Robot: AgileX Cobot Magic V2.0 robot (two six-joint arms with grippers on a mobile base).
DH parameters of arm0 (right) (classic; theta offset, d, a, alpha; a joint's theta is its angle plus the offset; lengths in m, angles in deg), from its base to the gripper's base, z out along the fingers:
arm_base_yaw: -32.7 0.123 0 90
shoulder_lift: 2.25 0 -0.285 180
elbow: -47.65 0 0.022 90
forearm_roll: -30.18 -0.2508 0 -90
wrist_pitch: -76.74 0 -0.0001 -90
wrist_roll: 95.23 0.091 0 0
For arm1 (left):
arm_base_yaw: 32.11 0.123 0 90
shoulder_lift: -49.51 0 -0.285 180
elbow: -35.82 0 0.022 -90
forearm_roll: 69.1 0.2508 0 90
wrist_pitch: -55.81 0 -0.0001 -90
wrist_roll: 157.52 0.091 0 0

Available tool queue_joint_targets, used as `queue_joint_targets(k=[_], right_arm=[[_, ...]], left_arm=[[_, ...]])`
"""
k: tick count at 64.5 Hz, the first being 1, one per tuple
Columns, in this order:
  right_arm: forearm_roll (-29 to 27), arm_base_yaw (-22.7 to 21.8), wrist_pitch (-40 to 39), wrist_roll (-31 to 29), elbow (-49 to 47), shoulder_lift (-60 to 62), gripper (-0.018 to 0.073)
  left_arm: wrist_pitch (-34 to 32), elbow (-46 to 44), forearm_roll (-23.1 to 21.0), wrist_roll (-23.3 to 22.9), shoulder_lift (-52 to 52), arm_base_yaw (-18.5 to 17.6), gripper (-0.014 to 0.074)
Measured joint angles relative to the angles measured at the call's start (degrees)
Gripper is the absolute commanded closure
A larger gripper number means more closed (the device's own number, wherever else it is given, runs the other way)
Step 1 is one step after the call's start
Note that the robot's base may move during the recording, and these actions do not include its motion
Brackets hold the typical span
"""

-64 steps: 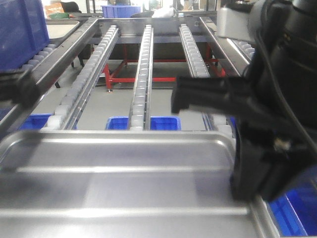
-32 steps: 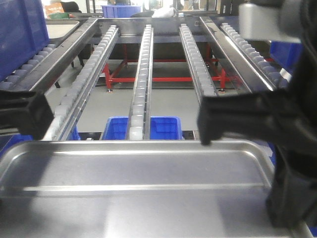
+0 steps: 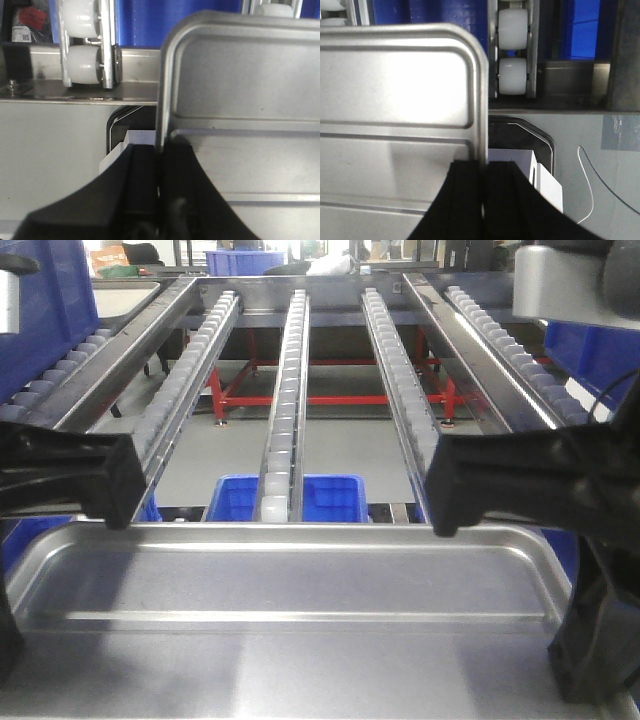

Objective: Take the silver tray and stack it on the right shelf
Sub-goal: 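Lift the tray with both grippers and pull it toward the robot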

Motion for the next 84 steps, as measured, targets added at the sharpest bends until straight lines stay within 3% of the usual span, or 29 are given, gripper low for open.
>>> queue_joint_targets(k=[16, 84], right_arm=[[-0.2, 0.0, 0.7, 0.1, 0.2, 0.0, 0.0501], [-0.2, 0.0, 0.7, 0.1, 0.2, 0.0, 0.0501]], left_arm=[[0.1, 0.0, 1.6, -0.7, 0.0, -2.8, 0.0689], [0.2, 0.0, 1.6, -1.0, 0.0, -2.9, 0.0689]])
